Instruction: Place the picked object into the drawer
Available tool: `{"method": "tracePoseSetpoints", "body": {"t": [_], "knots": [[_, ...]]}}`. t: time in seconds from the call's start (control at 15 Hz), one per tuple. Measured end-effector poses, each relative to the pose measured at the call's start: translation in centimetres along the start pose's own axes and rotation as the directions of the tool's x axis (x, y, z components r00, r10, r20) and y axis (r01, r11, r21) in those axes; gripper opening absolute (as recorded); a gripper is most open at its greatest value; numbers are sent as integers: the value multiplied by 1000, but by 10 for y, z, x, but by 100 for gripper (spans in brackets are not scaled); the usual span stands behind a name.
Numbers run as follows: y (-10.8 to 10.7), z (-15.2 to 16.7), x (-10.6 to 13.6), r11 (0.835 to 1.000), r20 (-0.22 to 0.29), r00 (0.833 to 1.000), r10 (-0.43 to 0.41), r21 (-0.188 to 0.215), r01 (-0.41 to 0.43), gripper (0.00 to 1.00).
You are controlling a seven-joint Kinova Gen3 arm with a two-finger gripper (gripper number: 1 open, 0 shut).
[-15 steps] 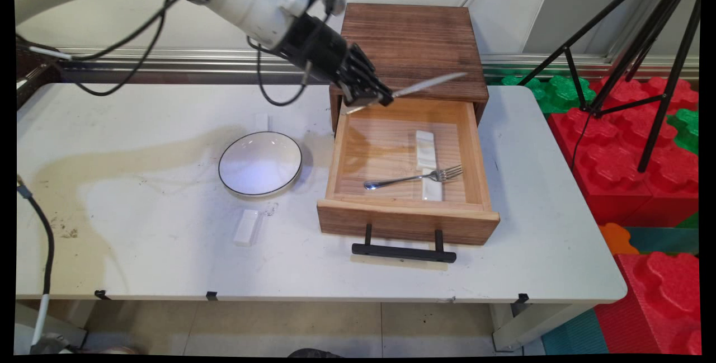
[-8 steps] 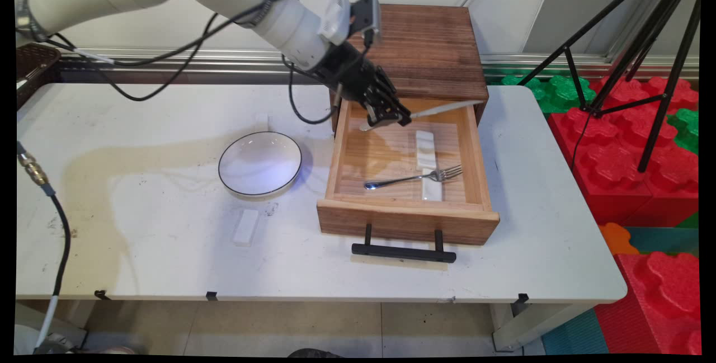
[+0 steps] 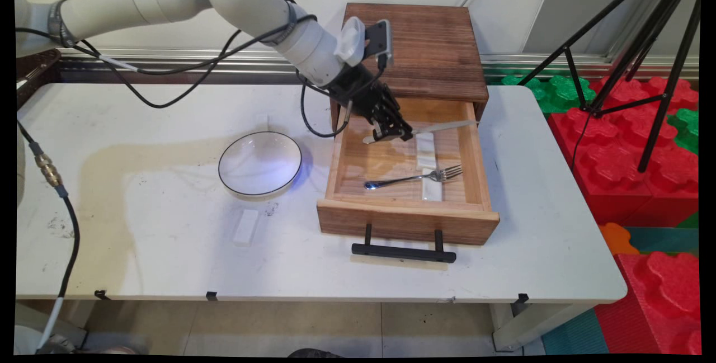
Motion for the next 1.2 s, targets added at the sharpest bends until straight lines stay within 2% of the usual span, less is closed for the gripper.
{"method": "tracePoseSetpoints", "body": {"t": [0.53,1.0,1.07,1.2], "knots": [[-10,26,-20,1000,56,998,12,5,-13,0],[-15,38,-30,1000,72,997,22,7,-22,0],[-15,38,-31,1000,73,997,23,7,-23,100],[-15,39,-32,1000,73,997,24,6,-25,100]]}}
